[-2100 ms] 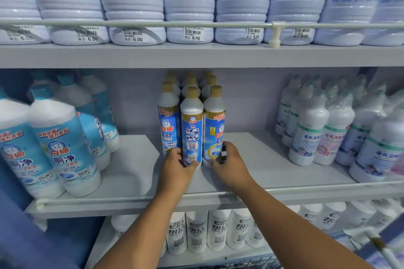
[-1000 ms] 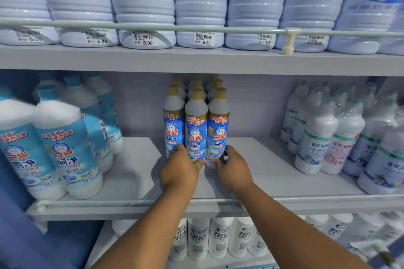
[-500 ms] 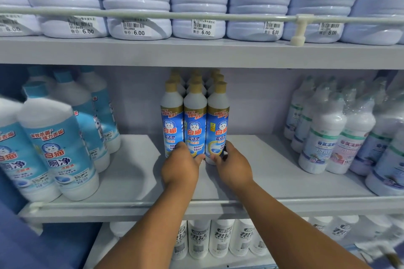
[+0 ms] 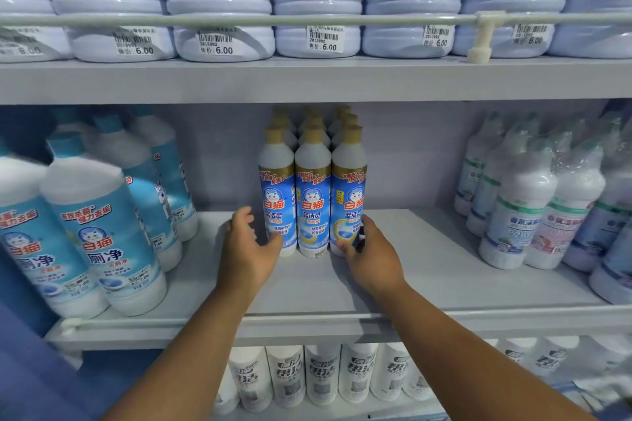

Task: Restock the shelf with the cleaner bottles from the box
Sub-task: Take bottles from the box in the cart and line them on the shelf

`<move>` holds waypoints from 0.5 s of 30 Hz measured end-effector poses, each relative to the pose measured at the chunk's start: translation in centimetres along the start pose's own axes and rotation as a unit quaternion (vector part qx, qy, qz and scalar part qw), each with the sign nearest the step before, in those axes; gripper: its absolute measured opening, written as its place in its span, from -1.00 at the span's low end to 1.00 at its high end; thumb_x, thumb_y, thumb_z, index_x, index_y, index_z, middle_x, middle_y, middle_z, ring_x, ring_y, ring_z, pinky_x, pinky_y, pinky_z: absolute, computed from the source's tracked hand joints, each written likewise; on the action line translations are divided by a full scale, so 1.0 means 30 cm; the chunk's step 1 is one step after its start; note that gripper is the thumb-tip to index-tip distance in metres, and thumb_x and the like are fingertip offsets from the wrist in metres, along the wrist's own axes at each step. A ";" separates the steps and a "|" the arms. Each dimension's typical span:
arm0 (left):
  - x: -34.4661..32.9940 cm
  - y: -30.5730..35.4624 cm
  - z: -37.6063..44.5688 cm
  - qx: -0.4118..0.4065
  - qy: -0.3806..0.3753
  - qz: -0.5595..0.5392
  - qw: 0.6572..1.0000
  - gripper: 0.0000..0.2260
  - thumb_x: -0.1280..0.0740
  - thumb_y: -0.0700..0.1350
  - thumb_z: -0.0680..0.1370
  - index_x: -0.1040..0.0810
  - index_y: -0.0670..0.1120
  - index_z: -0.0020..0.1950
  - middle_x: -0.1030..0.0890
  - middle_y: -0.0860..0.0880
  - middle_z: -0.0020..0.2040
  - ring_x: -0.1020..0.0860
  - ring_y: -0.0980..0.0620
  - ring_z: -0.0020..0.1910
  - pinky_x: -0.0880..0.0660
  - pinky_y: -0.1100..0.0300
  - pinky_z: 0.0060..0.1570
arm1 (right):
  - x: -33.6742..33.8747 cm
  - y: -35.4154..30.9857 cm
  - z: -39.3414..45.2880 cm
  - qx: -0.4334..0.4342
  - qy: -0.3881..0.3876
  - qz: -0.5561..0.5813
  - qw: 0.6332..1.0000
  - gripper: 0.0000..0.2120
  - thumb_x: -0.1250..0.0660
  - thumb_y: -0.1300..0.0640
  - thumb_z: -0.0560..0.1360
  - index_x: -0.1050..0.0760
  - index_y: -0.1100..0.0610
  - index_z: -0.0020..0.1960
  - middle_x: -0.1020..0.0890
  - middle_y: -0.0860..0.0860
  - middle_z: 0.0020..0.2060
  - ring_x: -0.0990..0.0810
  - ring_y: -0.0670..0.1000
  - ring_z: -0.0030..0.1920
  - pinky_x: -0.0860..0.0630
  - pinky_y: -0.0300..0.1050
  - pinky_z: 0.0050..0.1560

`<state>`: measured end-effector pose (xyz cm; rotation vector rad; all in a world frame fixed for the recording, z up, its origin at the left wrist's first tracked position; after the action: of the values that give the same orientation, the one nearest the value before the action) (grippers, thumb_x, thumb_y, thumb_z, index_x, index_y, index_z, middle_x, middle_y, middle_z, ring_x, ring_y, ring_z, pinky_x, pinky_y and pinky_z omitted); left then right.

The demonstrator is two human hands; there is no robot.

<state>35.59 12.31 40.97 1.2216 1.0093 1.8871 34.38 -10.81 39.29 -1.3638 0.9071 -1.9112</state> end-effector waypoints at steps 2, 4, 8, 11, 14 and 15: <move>-0.035 -0.037 0.018 0.004 -0.085 -0.040 0.996 -0.56 -0.46 -0.12 0.51 -0.43 0.06 0.35 -0.59 0.09 0.25 -0.59 0.12 0.17 -0.57 0.01 0.21 | -0.002 0.001 0.004 -0.003 -0.001 -0.006 1.000 -0.58 -0.40 -0.06 0.56 -0.40 -0.05 0.37 -0.61 -0.12 0.21 -0.56 -0.14 0.06 -0.52 -0.22 0.05; -0.054 -0.058 0.021 -0.006 -0.100 -0.047 0.994 -0.67 -0.44 -0.14 0.52 -0.49 0.10 0.24 -0.65 0.12 0.18 -0.63 0.14 0.13 -0.59 -0.03 0.19 | -0.003 0.004 0.006 -0.014 -0.005 -0.006 1.000 -0.57 -0.40 -0.08 0.55 -0.42 -0.01 0.36 -0.61 -0.10 0.21 -0.54 -0.14 0.04 -0.50 -0.23 0.04; -0.055 -0.056 0.014 -0.018 -0.083 -0.046 0.995 -0.69 -0.47 -0.13 0.52 -0.48 0.09 0.20 -0.65 0.09 0.16 -0.64 0.12 0.10 -0.61 0.13 0.11 | -0.002 0.005 0.004 -0.026 -0.005 0.005 1.000 -0.58 -0.42 -0.08 0.54 -0.43 0.03 0.32 -0.62 -0.08 0.18 -0.53 -0.15 -0.02 -0.44 -0.28 -0.03; -0.052 -0.058 0.007 -0.031 -0.072 -0.034 0.996 -0.67 -0.48 -0.13 0.51 -0.49 0.08 0.21 -0.65 0.11 0.13 -0.65 0.17 0.06 -0.60 0.22 0.05 | -0.002 0.006 0.002 -0.025 -0.001 0.001 1.000 -0.57 -0.42 -0.08 0.54 -0.42 0.04 0.32 -0.62 -0.08 0.18 -0.53 -0.15 -0.02 -0.42 -0.30 -0.05; -0.051 -0.064 0.007 -0.034 -0.065 -0.024 0.997 -0.66 -0.49 -0.10 0.50 -0.50 0.07 0.22 -0.66 0.12 0.13 -0.65 0.19 0.03 -0.58 0.29 0.00 | -0.002 0.007 0.002 -0.024 0.002 -0.007 1.000 -0.58 -0.42 -0.08 0.54 -0.43 0.04 0.31 -0.62 -0.08 0.18 -0.53 -0.14 -0.02 -0.43 -0.30 -0.05; -0.051 -0.062 0.006 -0.033 -0.065 -0.022 0.997 -0.65 -0.50 -0.09 0.49 -0.49 0.07 0.23 -0.66 0.13 0.13 -0.65 0.20 0.03 -0.58 0.31 -0.02 | -0.003 0.008 0.003 -0.025 0.002 -0.006 1.000 -0.58 -0.42 -0.08 0.54 -0.43 0.03 0.31 -0.62 -0.08 0.18 -0.53 -0.14 -0.01 -0.44 -0.28 -0.04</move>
<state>36.51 11.96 38.77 1.2563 0.8916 1.7693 34.51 -10.90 39.06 -1.3981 0.9563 -1.9132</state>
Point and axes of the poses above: each hand's wrist, its own z-axis towards the middle knuckle, its own x-axis out of the back of the hand, y = z × x, the point moved 3 cm from there along z, towards the middle knuckle
